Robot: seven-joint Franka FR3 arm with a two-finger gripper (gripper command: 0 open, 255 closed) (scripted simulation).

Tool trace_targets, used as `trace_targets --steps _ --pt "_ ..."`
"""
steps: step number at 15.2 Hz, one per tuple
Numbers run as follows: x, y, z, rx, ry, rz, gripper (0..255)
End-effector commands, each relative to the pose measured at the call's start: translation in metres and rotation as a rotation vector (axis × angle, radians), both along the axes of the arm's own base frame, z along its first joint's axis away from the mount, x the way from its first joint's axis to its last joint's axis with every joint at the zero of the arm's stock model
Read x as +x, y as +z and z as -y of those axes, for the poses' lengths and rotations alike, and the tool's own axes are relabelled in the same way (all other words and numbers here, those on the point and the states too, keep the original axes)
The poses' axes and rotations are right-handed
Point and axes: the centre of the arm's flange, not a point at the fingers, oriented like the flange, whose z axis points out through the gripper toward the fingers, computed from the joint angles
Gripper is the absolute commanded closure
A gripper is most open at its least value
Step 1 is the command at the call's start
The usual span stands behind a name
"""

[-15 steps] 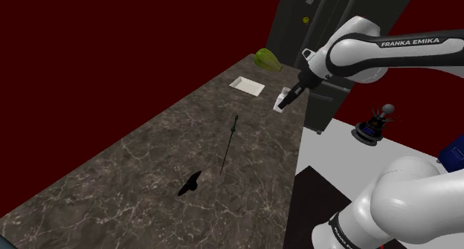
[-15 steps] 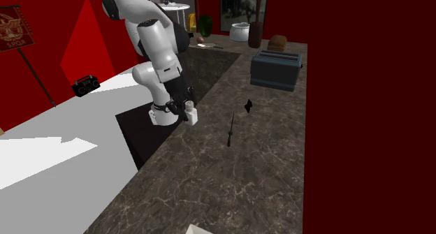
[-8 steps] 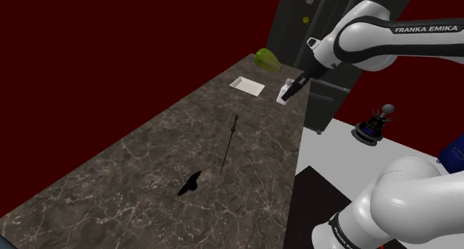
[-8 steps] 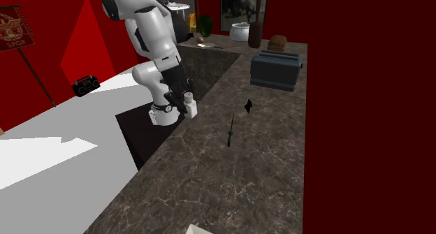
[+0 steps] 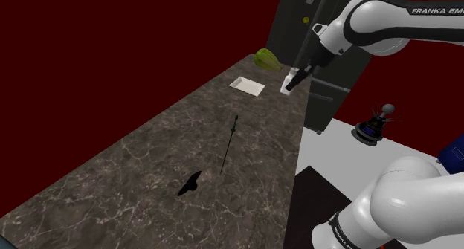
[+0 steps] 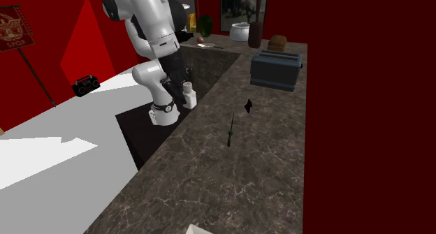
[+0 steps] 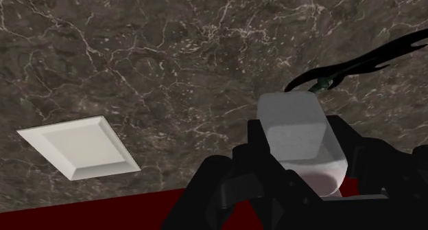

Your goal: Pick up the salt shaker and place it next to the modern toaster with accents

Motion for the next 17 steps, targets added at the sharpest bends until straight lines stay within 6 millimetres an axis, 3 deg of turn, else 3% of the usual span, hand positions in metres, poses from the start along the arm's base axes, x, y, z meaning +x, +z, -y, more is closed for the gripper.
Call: trace_targets --steps 1,9,17 --pt "-0.001 0.011 0.001 0.000 0.000 0.000 255" --pt "-0.001 0.049 0.001 0.000 0.000 0.000 255" --pt "-0.050 0.049 -0.093 0.000 0.000 0.000 255"
